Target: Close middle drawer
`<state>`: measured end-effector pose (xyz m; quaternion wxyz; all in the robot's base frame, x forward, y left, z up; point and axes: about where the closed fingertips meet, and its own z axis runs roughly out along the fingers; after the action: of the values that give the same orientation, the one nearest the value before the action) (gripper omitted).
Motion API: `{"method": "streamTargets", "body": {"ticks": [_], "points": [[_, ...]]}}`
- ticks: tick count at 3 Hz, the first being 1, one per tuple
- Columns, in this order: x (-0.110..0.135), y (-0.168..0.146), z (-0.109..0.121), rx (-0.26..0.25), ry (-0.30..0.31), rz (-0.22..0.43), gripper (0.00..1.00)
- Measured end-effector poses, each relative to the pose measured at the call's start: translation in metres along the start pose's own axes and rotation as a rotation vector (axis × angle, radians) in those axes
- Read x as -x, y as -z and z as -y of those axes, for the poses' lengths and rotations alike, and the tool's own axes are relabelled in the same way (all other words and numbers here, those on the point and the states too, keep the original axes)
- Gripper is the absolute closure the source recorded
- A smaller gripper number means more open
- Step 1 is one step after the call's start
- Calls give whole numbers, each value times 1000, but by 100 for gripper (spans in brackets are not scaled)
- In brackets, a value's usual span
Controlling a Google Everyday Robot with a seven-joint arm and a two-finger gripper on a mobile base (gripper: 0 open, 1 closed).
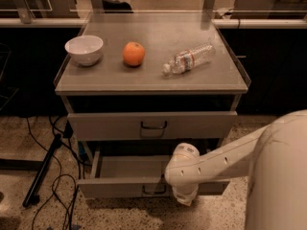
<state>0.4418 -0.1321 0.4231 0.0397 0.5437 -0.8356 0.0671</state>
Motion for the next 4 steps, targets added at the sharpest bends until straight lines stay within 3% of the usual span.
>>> {"method": "streamTargets", "body": {"ticks": [1,2,3,4], "points": [[-9,-28,-12,19,-15,-57,100],[3,-51,-4,-7,-24,-74,100],[18,-59,21,-71,-29,-77,100],[16,-60,22,-63,-32,-83,100]]}}
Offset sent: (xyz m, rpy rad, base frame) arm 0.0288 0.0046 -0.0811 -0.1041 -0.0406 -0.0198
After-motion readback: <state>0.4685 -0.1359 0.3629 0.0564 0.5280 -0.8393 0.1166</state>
